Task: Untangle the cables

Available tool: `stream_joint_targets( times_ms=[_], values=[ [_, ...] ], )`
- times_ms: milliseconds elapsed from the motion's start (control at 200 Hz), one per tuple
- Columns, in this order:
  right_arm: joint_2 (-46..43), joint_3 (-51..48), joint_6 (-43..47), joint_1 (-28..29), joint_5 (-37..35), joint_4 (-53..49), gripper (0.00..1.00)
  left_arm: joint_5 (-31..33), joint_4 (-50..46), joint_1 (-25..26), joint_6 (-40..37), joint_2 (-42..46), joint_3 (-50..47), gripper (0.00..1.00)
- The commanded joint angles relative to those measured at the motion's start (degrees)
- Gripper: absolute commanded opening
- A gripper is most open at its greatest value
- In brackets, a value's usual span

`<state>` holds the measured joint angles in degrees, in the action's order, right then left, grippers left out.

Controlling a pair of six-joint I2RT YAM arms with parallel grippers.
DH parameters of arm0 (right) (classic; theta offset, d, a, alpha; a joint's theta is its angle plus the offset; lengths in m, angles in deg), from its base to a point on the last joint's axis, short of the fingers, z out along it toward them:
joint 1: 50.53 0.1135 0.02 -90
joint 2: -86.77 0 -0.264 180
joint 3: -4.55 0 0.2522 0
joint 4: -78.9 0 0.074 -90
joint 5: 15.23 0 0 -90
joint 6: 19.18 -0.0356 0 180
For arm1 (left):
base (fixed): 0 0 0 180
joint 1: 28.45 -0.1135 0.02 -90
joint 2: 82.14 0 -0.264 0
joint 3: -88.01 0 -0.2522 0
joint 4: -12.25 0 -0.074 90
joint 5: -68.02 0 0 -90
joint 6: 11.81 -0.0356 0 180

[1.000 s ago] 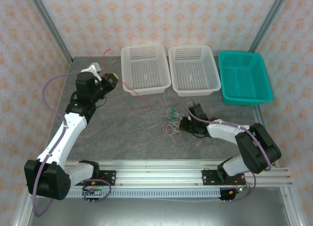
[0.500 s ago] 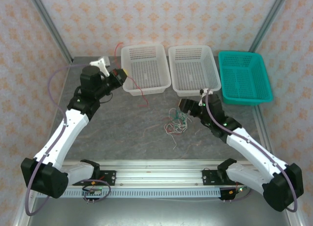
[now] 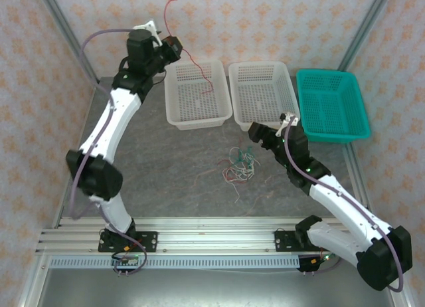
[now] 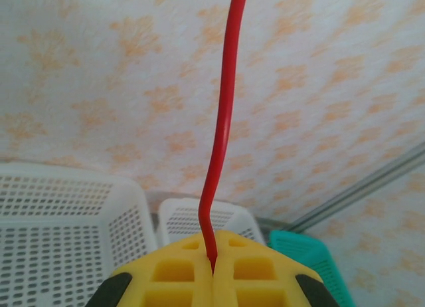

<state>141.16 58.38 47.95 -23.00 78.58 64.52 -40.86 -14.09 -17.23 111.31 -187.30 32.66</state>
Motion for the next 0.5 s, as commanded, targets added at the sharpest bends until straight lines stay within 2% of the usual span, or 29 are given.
stream_joint_targets(
  times_ms=[0,90,360,495],
  values=[
    [-2.42,-0.95,0.25,-0.37,-1.5,-1.81,0.88,-2.41,-7.53,-0.81,-0.07,-9.32,5.32,0.0],
    [-2.63,-1.05,0.28,-0.54,-1.72,-2.83,0.88,-3.79,-6.88,-0.26,1.33,-13.89,4.35,0.0],
    [1.22,1.02,0.45,-0.77,0.17,-3.02,0.88,3.93,-22.21,3.37,-6.7,-22.7,8.71,0.0],
    [1.81,1.59,0.49,-0.78,0.37,-2.72,0.88,6.87,-24.52,3.45,-8.52,-25.36,8.4,0.0]
  ],
)
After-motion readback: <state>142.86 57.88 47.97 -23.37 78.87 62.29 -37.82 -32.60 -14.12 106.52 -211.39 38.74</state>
